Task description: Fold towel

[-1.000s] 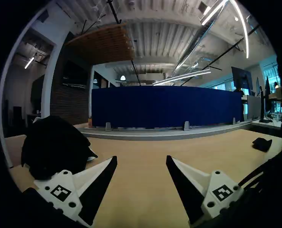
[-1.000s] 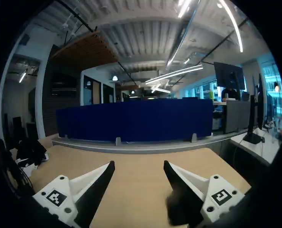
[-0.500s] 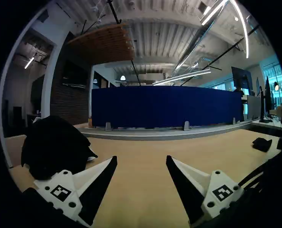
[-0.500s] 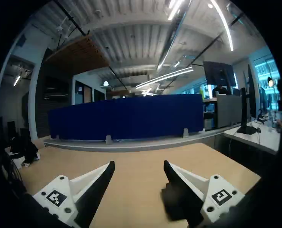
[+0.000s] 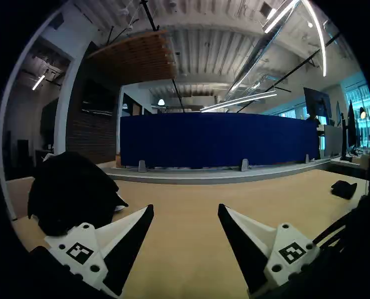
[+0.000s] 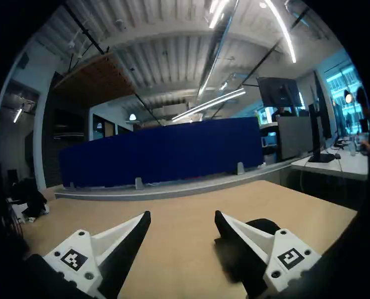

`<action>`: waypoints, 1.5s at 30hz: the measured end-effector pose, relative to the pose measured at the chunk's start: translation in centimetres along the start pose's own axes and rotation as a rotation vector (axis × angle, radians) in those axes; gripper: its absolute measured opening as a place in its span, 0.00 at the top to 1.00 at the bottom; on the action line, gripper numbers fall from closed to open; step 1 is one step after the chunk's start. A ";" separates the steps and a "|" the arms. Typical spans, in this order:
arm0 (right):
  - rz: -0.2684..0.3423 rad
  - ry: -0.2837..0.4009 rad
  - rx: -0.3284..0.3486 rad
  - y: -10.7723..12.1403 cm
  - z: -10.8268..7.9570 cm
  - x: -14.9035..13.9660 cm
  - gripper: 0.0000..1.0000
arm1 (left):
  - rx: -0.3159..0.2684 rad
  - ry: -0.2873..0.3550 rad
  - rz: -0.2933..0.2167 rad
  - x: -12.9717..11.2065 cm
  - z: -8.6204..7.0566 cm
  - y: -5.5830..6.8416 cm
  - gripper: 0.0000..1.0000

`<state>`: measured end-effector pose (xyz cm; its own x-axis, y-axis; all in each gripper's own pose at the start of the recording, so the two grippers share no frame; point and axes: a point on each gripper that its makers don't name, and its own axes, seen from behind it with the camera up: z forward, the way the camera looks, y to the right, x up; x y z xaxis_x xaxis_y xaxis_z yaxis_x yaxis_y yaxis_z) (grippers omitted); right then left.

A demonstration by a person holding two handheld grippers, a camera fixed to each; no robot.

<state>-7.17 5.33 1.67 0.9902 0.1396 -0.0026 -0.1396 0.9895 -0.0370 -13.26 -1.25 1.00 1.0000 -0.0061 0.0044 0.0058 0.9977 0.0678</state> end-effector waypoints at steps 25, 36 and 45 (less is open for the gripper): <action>-0.049 -0.002 0.002 -1.0 0.1 -1.1 0.00 | 0.000 0.000 0.000 0.0 -0.2 0.0 0.04; -0.098 -0.005 0.004 -1.3 0.4 -1.8 0.01 | 0.000 0.000 0.000 0.0 -0.2 0.0 0.04; -0.131 -0.006 0.011 -1.9 0.5 -2.1 0.00 | 0.000 0.000 0.000 0.0 -0.3 0.0 0.04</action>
<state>-8.95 3.14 2.26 0.9999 0.0092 0.0072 -0.0090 0.9996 -0.0258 -13.23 -1.23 0.74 1.0000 -0.0061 0.0046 0.0058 0.9977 0.0678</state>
